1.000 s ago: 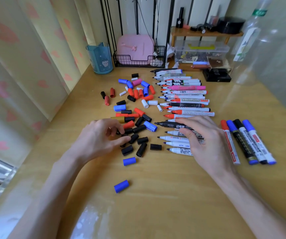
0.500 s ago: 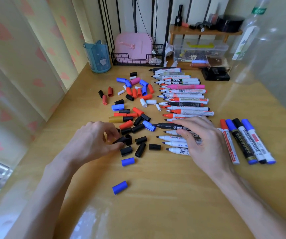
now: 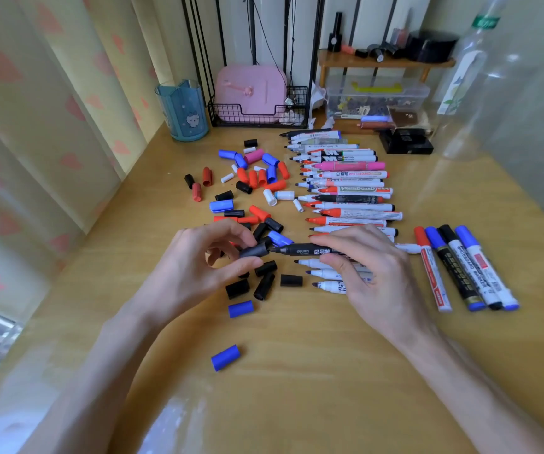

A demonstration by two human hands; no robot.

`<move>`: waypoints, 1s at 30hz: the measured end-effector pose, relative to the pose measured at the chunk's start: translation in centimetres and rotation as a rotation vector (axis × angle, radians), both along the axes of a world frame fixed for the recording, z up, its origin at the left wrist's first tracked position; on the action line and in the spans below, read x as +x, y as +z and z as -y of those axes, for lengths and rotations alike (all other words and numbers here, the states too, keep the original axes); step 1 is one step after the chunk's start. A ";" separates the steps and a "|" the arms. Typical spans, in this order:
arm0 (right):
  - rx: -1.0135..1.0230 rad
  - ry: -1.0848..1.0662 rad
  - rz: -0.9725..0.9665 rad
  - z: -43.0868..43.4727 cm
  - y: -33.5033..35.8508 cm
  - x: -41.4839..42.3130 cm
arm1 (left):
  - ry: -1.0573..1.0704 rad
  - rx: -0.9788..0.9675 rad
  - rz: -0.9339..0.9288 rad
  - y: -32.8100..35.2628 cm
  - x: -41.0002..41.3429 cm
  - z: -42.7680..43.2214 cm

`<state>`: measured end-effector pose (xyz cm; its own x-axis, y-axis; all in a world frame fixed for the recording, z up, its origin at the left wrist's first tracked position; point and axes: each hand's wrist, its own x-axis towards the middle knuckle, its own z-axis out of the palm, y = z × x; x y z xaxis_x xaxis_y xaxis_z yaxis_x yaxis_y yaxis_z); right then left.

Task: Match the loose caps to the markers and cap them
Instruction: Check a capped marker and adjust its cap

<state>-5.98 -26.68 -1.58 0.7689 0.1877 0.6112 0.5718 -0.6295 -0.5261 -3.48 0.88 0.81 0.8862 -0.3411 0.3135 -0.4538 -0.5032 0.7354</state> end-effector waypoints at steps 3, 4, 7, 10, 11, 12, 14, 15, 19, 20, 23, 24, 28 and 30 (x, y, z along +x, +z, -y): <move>0.002 0.014 0.011 -0.1 -0.2 0.1 | -0.028 -0.002 0.026 -0.3 -0.1 0.4; -0.003 0.019 0.015 -0.1 -0.2 0.1 | -0.038 -0.002 0.033 -0.3 -0.1 0.5; -0.033 0.038 0.028 -0.2 -0.4 0.0 | -0.061 -0.017 0.054 -0.4 -0.4 1.2; -0.028 0.048 0.035 -0.2 -0.4 0.0 | -0.016 -0.094 0.019 -0.7 -0.6 1.8; -0.019 0.047 0.033 -0.2 -0.4 0.0 | -0.007 -0.116 0.009 -0.7 -0.6 1.9; -0.012 0.044 0.035 -0.2 -0.4 0.0 | -0.004 -0.129 0.005 -0.8 -0.6 2.0; -0.007 0.033 0.044 -0.2 -0.4 -0.1 | 0.002 -0.161 0.007 -0.8 -0.6 2.3; -0.003 0.026 0.048 -0.3 -0.4 -0.2 | 0.006 -0.183 0.005 -0.7 -0.7 2.4; 0.002 0.015 0.051 -0.7 -0.4 -0.4 | 0.015 -0.211 0.005 -0.5 -0.9 2.5; 0.008 0.024 0.041 -0.7 -0.4 -0.4 | 0.013 -0.201 0.004 -0.5 -0.8 2.5; 0.053 0.069 -0.043 -0.8 -0.6 -0.2 | 0.013 -0.156 -0.001 -0.5 -0.4 2.1; 0.076 0.080 -0.072 -0.8 -0.6 -0.2 | 0.018 -0.143 -0.001 -0.5 -0.3 2.0; 0.144 0.070 -0.125 -0.8 -0.6 -0.2 | 0.026 -0.136 0.023 -0.4 -0.4 2.4; 0.145 0.061 -0.134 -0.7 -0.7 -0.2 | 0.026 -0.142 0.032 -0.4 -0.6 2.8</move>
<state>-6.15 -26.02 -2.33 0.8349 0.1538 0.5285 0.5257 -0.5077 -0.6826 -4.08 -1.91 0.40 0.8830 -0.2680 0.3854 -0.4664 -0.4071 0.7853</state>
